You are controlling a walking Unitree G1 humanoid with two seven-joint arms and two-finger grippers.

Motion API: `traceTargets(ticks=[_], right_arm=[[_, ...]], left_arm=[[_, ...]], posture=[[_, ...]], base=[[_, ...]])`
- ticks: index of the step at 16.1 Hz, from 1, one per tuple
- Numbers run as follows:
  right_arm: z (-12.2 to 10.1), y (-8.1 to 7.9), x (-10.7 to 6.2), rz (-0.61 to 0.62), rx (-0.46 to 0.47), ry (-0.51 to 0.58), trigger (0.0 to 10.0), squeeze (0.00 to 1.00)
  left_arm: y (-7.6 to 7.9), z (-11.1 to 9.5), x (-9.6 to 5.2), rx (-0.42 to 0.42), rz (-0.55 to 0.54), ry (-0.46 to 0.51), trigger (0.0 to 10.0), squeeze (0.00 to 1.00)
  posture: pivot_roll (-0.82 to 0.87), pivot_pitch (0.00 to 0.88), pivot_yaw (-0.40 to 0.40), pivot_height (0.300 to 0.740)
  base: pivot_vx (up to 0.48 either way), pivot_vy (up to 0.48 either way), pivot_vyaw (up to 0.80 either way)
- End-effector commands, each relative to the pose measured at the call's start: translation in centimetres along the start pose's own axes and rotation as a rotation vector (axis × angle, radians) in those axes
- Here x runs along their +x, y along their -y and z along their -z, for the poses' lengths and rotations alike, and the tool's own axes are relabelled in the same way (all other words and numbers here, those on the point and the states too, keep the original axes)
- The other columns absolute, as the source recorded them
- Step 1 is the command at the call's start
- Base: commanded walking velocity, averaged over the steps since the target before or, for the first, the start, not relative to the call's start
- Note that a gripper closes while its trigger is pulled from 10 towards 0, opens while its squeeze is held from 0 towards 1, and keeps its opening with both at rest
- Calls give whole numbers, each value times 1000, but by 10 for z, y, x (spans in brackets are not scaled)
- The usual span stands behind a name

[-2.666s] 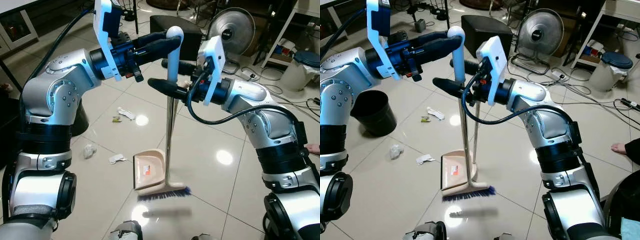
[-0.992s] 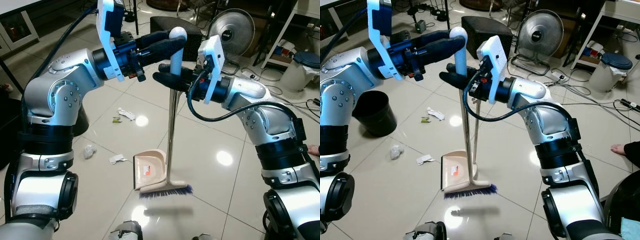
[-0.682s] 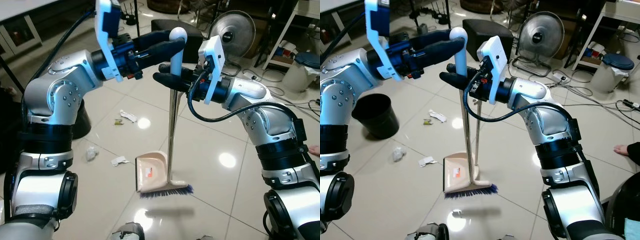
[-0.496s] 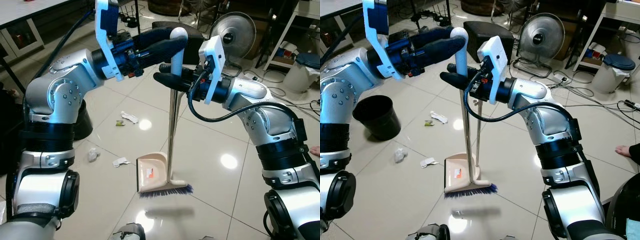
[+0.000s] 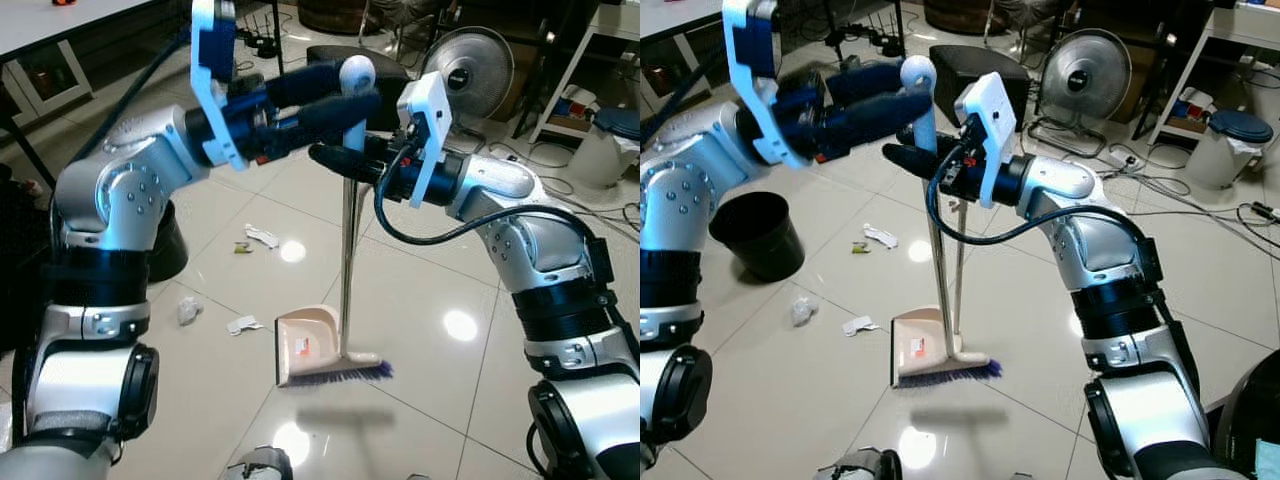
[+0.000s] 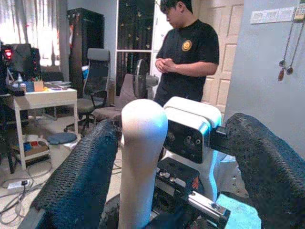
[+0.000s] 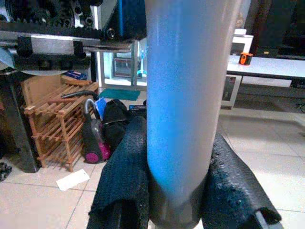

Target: Sweep floor

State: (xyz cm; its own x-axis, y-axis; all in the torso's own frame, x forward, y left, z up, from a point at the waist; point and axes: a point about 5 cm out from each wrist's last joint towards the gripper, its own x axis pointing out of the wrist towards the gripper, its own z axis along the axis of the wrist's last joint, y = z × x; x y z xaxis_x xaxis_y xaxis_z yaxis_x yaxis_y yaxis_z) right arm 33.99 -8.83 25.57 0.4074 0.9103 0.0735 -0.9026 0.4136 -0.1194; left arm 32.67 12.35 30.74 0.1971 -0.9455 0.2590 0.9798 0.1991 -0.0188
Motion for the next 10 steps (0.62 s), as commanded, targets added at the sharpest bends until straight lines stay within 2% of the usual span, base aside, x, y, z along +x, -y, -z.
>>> traceTargets(ticks=[1,4,5,8,10], right_arm=[[-3,-1,1,5,-26,22,0,0],[-3,-3,2,-7,-28,27,0,0],[-3,-3,2,-12,-29,25,0,0],[-3,-6,4,-31,-42,15,0,0],[-2,-8,5,-49,-47,6,0,0]], left_arm=[[5,-2,1,37,50,0,10000,1000],[5,8,-3,89,60,-31,10000,976],[4,11,-1,84,60,-33,10000,0],[-2,16,11,64,12,-14,10000,0],[-4,16,16,14,24,20,10000,0]], posture=[[-69,0,86,740],[-77,0,86,740],[-78,0,85,740],[-80,0,80,740],[-81,0,79,740]], base=[[0,0,0],[0,0,0],[0,0,0],[0,0,0],[0,0,0]])
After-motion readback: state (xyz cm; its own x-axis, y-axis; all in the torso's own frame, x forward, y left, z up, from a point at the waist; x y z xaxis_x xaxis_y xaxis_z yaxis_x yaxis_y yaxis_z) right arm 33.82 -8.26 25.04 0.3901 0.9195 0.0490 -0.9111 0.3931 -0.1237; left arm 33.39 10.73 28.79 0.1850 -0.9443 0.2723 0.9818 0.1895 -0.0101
